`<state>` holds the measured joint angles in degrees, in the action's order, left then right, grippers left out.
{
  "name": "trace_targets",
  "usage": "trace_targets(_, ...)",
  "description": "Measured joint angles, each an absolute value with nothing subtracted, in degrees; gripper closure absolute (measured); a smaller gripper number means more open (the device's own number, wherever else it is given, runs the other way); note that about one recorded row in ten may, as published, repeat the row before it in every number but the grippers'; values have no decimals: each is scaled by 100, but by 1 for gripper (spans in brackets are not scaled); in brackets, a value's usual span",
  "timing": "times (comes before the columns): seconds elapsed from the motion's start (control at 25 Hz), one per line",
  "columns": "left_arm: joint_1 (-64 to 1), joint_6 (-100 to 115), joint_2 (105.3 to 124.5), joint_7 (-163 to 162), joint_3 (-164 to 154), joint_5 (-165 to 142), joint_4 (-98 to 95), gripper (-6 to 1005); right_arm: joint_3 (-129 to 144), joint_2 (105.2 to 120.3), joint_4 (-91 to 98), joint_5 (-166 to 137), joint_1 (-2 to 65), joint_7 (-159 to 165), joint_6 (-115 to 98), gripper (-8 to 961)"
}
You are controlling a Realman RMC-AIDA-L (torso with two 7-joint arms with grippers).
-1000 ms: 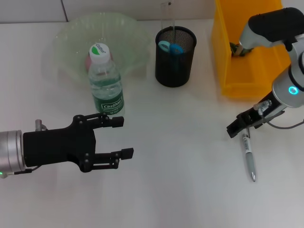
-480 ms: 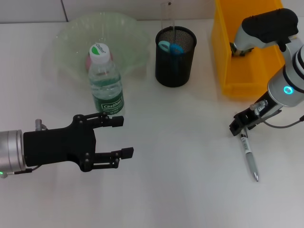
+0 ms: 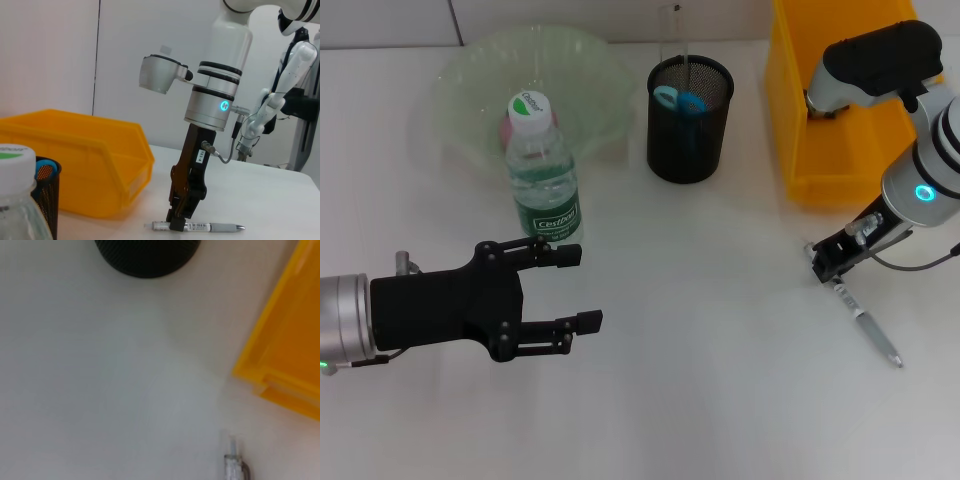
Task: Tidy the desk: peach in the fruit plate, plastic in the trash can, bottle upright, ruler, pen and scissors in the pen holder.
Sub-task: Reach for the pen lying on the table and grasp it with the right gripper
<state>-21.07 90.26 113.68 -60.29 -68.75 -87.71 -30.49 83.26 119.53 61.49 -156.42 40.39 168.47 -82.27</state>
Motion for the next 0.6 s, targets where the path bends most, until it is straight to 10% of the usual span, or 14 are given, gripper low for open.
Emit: trace_targets(0.6,-2093,9047,11373,-6034,-6805,-8736,-3050,214,8277,11940,7024,-15369,3574,16584,-8411,920)
